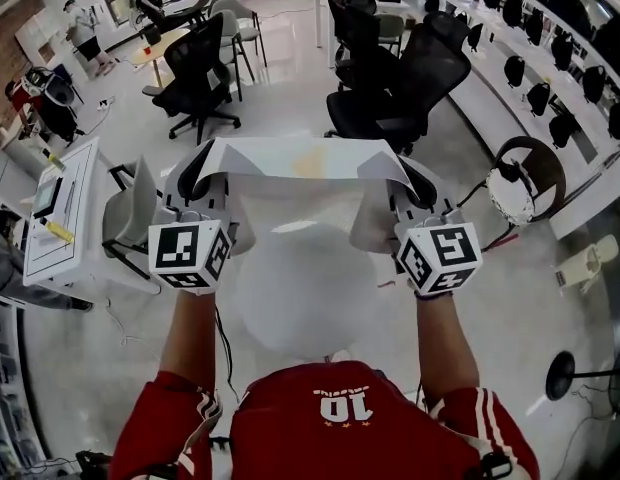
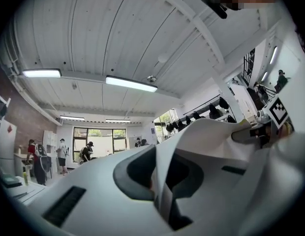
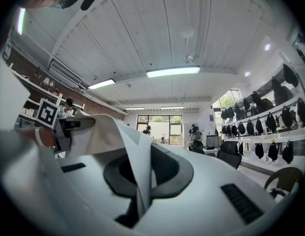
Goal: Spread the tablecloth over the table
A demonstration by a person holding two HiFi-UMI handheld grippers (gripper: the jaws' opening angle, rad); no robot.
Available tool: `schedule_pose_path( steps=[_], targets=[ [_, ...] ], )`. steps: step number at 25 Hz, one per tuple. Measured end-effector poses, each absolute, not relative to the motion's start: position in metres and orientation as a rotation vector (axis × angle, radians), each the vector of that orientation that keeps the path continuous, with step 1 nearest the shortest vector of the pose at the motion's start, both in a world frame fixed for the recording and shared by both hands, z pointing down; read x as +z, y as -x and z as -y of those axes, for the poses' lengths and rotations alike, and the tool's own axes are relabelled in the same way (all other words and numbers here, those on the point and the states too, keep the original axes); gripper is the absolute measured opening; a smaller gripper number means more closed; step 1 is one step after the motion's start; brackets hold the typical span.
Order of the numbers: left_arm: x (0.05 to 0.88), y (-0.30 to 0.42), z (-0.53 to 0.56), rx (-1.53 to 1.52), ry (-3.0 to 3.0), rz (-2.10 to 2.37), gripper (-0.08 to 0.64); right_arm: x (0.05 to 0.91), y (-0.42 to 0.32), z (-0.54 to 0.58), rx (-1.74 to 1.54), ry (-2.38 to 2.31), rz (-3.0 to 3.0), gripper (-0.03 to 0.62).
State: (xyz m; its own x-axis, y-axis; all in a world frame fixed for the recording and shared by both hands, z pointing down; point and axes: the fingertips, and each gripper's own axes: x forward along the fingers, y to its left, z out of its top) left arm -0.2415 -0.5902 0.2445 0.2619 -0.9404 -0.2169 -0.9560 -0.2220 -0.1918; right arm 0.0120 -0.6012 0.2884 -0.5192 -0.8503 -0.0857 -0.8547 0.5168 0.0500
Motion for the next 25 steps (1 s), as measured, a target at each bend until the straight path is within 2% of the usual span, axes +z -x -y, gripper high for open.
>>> schedule_pose_path(
  steps=[13, 25],
  targets=[
    [0.376, 0.253, 0.577, -0.062, 2.498, -1.906, 0.014, 0.386, -0.004, 0.588, -0.102, 1.572, -2.835, 0.015],
    [0.429, 0.248, 0.543, -0.151, 2.582, -1.922, 0.014, 0.439, -0.01, 0.557, -0.263, 1.622, -2.892, 0.015]
  ],
)
